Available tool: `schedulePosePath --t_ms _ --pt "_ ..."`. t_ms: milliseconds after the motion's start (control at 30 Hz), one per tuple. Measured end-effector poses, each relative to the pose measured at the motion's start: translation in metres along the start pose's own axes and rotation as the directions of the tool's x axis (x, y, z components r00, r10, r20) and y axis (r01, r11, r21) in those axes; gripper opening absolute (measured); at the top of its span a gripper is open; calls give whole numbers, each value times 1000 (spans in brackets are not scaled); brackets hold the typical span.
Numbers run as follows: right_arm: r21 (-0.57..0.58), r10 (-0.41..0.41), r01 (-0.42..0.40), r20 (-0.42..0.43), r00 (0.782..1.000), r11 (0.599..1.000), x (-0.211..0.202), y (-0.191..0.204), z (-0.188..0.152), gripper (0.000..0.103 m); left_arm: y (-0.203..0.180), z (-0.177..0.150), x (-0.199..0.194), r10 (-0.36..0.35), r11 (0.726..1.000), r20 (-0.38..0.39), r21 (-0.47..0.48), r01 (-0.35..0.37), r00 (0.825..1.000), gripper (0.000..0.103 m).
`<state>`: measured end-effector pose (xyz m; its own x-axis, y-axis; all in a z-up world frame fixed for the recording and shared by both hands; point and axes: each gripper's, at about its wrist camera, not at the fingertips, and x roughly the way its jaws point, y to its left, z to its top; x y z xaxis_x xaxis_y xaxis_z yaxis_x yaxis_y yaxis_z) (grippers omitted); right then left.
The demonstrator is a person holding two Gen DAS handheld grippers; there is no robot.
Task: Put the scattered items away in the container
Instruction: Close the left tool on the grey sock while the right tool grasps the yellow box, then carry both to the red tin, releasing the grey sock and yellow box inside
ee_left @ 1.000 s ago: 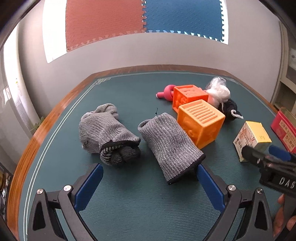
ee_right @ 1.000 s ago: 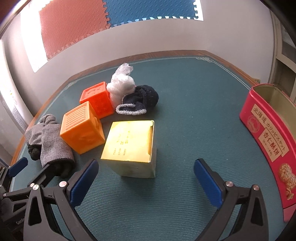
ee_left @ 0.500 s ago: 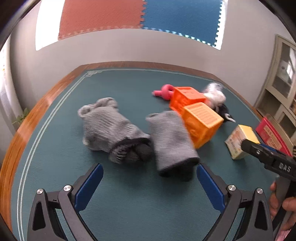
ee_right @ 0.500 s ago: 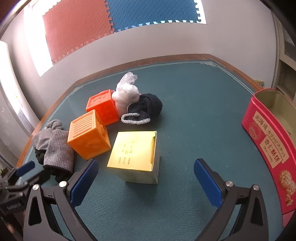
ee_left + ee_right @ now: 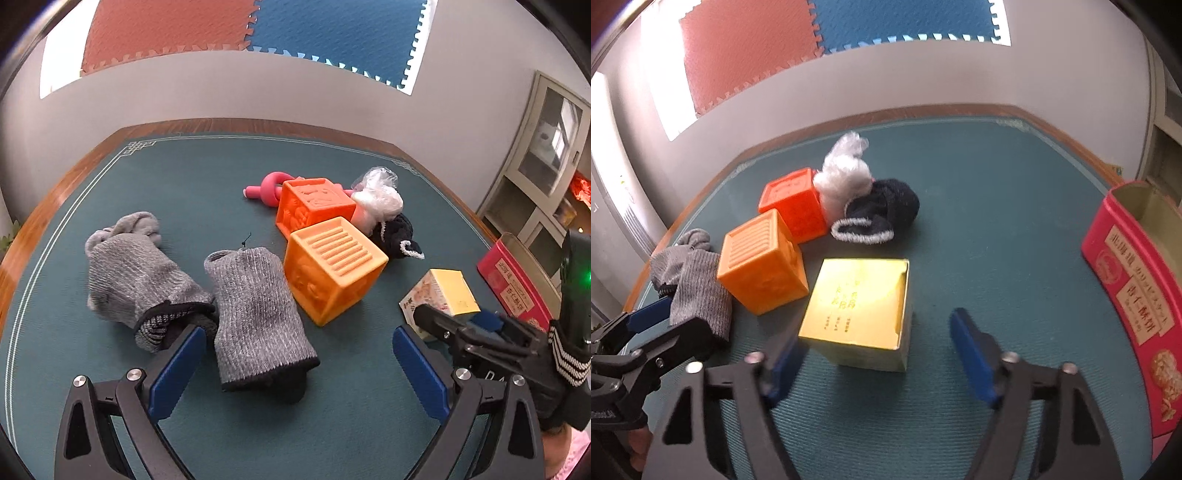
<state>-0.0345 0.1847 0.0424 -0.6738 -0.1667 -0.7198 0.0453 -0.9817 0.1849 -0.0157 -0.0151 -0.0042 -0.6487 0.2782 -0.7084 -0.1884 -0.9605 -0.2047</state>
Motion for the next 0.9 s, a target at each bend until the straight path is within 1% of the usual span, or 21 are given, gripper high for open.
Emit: schedulePosePath --t_ms 167,267,367,433,467,500,533,633,733,900 --pt "45 2 -1 -13 1000 999 3 -11 0 51 9 -1 8 -8 999 -21 -53 7 1000 101" --pt "51 4 -3 -12 1000 999 2 -13 -1 51 12 -2 12 2 997 -33 -74 -4 999 96" --pt "43 1 -1 -4 1000 999 -1 -11 -2 50 13 -4 14 41 996 -34 -72 -43 999 85" --pt "37 -2 1 6 1000 999 -5 -10 -3 50 13 -6 15 79 995 -30 -64 -81 996 69" --pt "34 -3 3 12 1000 999 -7 -9 -4 50 13 -7 15 98 993 -28 -59 -100 995 66" --pt "32 -5 4 17 1000 999 -9 -9 -5 50 13 -8 16 115 992 -25 -56 -116 993 60" --pt "31 -6 5 24 1000 1000 -10 -8 -5 50 12 -9 15 128 990 -21 -53 -129 992 57" --pt "24 -18 17 59 998 1000 -18 -7 -6 50 12 -13 10 142 988 -5 -54 -142 990 52" --pt "21 -33 32 95 995 999 -26 -8 -7 50 11 -17 5 140 988 11 -63 -139 990 49" --pt "45 -45 39 145 988 998 -38 -14 -6 50 0 -23 -2 143 989 39 -42 -142 989 43"
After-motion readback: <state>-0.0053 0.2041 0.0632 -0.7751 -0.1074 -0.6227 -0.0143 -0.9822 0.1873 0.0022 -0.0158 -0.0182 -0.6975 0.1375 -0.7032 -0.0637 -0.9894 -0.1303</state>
